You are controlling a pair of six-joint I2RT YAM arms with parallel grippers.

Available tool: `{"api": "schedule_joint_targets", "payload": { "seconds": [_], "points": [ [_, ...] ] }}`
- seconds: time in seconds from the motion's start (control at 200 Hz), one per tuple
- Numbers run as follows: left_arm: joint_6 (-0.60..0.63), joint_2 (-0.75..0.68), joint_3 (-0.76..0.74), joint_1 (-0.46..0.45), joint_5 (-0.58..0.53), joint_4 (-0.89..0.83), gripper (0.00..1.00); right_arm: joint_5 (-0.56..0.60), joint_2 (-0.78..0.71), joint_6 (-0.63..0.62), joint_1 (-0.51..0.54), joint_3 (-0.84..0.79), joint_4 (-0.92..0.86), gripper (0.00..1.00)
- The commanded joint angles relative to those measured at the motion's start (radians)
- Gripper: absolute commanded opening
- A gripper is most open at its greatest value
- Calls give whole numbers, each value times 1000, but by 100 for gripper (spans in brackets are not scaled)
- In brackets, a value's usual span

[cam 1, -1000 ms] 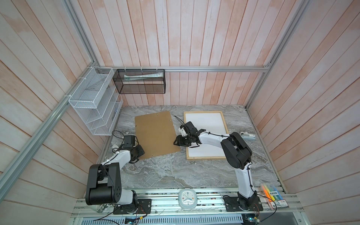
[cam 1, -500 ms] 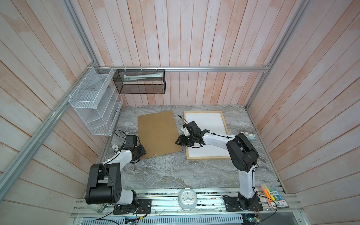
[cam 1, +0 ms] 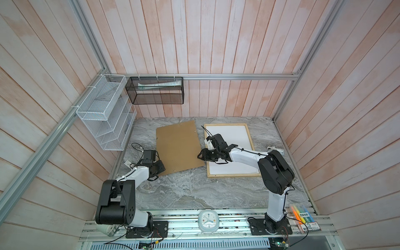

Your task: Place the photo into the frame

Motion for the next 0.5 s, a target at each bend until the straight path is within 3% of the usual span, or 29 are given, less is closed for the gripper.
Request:
{"api": "schedule_joint_targets", "payload": {
  "seconds": [0.0,0.495],
  "points": [
    [-39,58,-1,-77,197,16,53,-132,-51,25,45,-26,83,50],
    [-81,135,34,-195,192,52,52,-111,-141,35,20,-135,106,50]
  ]
}}
